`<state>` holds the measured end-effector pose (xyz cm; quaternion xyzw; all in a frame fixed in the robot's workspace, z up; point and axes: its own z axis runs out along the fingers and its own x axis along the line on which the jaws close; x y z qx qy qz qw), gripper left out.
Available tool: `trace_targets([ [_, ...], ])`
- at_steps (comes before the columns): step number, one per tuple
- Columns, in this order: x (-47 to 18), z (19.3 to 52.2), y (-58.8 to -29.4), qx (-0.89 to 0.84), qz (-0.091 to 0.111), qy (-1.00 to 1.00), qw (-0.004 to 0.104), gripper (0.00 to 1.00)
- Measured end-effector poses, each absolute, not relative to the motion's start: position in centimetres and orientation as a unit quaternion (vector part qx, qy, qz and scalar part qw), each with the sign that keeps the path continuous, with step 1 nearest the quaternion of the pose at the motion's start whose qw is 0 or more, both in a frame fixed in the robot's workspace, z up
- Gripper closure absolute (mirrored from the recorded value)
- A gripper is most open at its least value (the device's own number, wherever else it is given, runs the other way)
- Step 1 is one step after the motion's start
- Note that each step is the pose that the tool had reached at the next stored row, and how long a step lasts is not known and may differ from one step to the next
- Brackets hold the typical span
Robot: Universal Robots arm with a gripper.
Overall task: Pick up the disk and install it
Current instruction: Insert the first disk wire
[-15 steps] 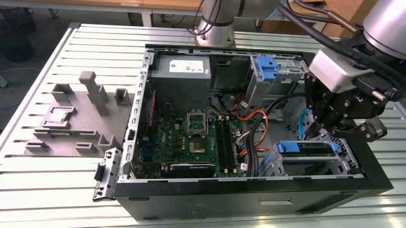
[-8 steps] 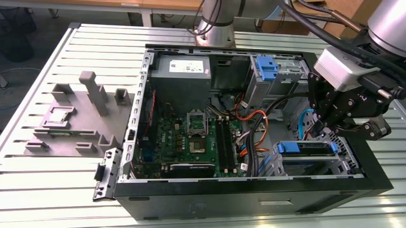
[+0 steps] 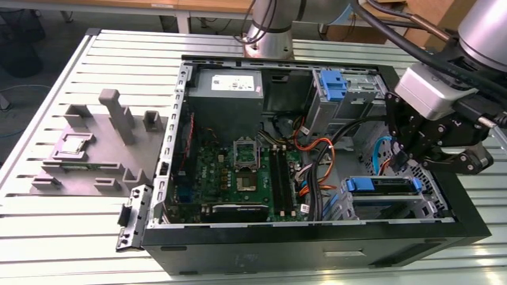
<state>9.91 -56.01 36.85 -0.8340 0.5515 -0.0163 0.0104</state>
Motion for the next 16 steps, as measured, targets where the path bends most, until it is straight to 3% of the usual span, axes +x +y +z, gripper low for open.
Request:
trace_targets([
  [3,9.93,36.85,-56.01,-0.834,-0.024,0.551,0.016,0.9],
  [16,10.02,36.76,-55.93,-0.871,-0.029,0.49,0.019,0.9],
])
